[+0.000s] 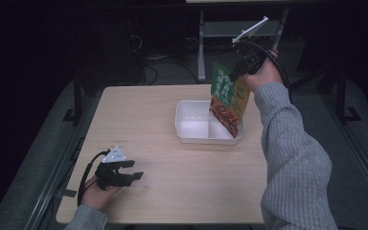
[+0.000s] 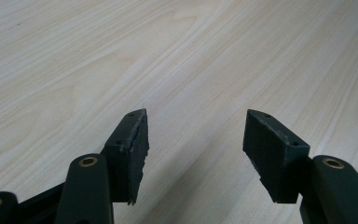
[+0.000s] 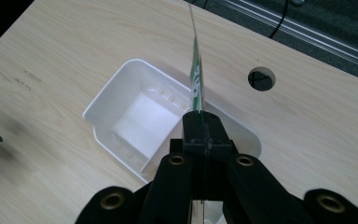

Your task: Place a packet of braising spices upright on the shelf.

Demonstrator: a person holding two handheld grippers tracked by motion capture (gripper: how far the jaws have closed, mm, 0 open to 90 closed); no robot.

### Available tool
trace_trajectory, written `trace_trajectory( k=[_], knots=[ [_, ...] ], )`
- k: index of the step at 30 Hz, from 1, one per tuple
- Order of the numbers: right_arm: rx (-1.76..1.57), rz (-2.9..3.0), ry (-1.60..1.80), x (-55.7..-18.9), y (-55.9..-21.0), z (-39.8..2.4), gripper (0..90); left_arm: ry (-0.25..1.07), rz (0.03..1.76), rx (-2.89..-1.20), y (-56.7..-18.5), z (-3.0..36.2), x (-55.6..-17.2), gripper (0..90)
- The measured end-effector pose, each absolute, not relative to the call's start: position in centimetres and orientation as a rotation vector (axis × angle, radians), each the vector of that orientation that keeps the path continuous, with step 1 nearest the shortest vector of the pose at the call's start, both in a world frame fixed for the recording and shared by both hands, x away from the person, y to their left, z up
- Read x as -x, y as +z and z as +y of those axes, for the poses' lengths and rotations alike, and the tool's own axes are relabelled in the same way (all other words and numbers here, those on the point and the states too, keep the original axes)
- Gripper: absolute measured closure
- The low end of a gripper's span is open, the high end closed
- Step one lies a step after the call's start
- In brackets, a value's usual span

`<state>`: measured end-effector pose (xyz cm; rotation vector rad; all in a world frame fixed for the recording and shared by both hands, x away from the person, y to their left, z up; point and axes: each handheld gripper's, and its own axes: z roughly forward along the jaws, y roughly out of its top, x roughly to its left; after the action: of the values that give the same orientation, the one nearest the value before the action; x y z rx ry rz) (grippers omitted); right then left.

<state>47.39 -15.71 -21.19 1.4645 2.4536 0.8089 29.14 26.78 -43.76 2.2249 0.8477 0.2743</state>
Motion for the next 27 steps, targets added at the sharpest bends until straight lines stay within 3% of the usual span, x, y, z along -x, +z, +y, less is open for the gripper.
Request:
trace_trajectory(
  k=[27],
  knots=[
    [-1.525,2.457,0.813,-47.5,-24.7,-16.7,90.0,0.270,0.855,-2.213,-43.8,26.8,-29.2,39.7]
  ],
)
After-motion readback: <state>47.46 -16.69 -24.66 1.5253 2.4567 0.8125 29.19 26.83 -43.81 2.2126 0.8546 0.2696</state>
